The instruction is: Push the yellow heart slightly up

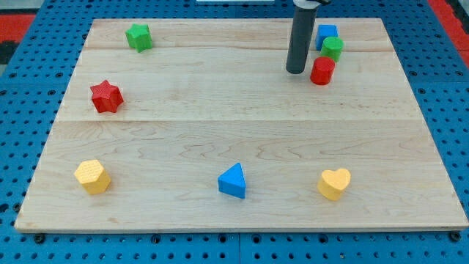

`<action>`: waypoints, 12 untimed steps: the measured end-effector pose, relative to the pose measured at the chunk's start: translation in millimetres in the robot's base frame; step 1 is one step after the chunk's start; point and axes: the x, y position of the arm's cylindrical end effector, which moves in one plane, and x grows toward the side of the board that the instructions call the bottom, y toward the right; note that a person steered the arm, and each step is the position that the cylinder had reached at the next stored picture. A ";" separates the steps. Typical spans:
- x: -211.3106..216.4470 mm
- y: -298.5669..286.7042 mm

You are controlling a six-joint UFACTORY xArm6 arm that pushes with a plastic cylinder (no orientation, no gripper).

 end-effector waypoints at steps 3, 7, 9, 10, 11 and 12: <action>33.2 57.0; 190.4 87.5; 238.9 71.8; 252.8 61.9; 253.8 21.9; 226.7 7.7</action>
